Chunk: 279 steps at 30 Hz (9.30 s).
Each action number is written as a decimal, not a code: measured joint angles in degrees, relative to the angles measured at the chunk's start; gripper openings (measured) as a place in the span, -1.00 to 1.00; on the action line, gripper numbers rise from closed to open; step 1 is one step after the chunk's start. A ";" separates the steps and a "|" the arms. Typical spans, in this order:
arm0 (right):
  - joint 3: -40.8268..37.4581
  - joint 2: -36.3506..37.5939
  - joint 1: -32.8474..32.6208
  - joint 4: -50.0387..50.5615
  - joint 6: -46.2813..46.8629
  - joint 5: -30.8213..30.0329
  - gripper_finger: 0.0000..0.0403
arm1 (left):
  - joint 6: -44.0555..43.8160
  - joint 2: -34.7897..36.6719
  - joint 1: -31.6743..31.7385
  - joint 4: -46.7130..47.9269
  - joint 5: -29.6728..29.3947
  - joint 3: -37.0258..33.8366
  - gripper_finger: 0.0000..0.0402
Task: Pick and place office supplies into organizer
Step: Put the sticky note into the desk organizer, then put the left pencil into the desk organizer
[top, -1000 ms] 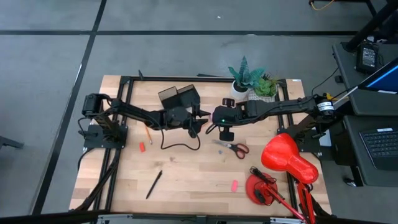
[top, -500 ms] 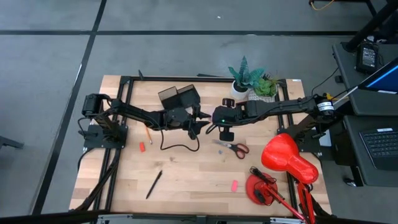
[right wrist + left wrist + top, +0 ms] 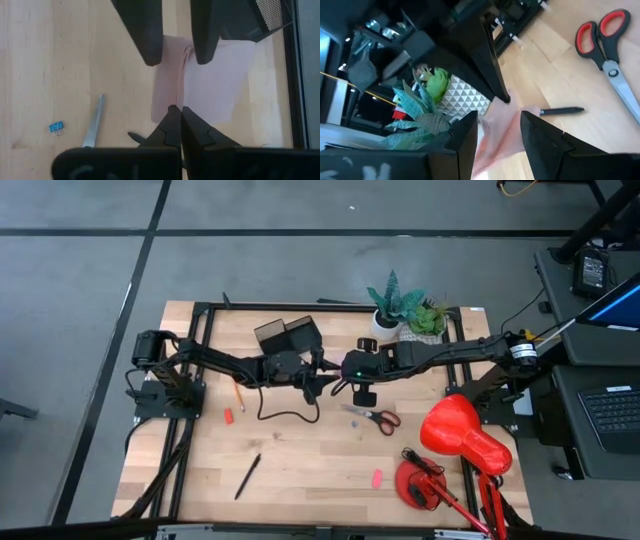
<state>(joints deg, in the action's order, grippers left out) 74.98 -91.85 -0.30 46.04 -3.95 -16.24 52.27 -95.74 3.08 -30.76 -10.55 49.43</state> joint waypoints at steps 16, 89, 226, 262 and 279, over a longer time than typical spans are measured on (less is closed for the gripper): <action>0.00 0.00 -0.05 -0.02 -0.77 0.00 -1.00 | -0.04 0.00 1.25 0.99 -1.79 0.00 -0.29; -0.08 6.67 -0.74 -1.77 -1.09 -4.71 -0.43 | 9.11 3.04 2.89 2.82 -11.36 -0.64 -0.98; -32.13 6.56 1.22 -62.53 -6.84 5.89 -0.99 | -2.54 0.37 21.65 11.32 -3.97 -7.17 -0.58; -32.13 6.54 1.22 -63.84 -8.41 12.07 -0.99 | -24.30 33.06 10.86 36.96 12.68 -8.29 -0.99; -41.52 6.47 1.18 -82.91 -5.08 17.65 -0.99 | -34.34 41.13 -1.97 40.42 8.43 -14.93 -0.99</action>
<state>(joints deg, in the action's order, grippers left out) 33.46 -85.38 0.89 -36.86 -9.03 1.41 17.93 -54.62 1.11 9.66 -2.11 34.50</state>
